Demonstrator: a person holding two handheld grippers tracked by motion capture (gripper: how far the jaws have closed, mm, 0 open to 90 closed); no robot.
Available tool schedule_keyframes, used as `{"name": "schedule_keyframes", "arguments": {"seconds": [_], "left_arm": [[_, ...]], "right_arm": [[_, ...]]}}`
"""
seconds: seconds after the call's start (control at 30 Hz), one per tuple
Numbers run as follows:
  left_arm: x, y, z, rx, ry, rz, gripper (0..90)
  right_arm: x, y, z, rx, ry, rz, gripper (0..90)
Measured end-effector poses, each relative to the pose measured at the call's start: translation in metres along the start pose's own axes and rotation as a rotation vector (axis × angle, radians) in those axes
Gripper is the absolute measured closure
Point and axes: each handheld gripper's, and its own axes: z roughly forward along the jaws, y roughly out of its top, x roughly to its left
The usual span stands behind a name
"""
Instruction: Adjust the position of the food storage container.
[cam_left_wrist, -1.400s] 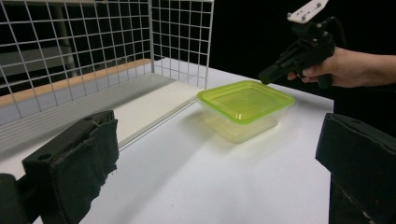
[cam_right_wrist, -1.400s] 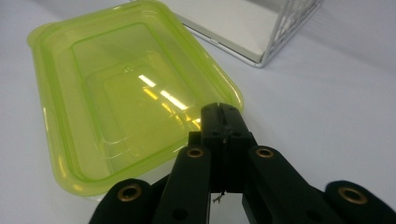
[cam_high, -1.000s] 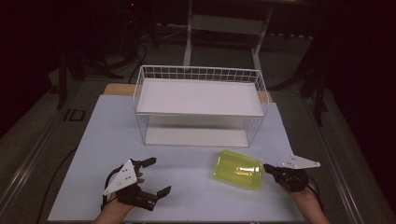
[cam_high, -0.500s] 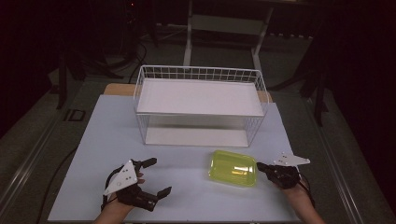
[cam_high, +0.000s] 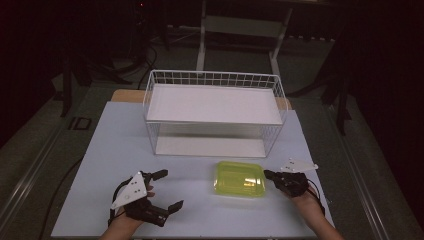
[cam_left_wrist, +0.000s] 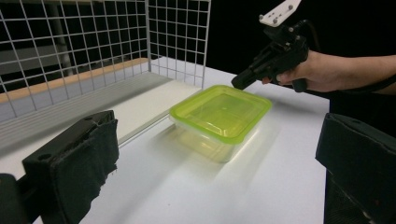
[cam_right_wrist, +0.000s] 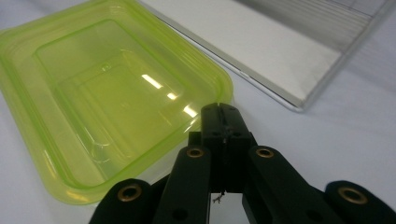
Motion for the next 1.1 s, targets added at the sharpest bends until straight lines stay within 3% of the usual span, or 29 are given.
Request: {"name": "schedule_keyframes", "arguments": {"seconds": [0.33, 0.5, 0.7, 1.1], "left_arm": [[0.000, 0.000, 0.000, 0.000, 0.000, 0.000, 0.0], [0.000, 0.000, -0.001, 0.000, 0.003, 0.003, 0.0], [-0.001, 0.000, 0.000, 0.002, 0.000, 0.004, 0.0], [-0.002, -0.001, 0.000, 0.007, 0.000, 0.003, 0.0]], "right_arm": [[0.011, 0.014, 0.016, -0.013, 0.033, -0.019, 90.0], [0.012, 0.013, 0.012, -0.021, 0.025, -0.033, 90.0], [0.013, 0.006, 0.005, -0.014, 0.029, -0.011, 90.0], [0.023, 0.014, 0.016, -0.008, 0.059, -0.030, 90.0]]}}
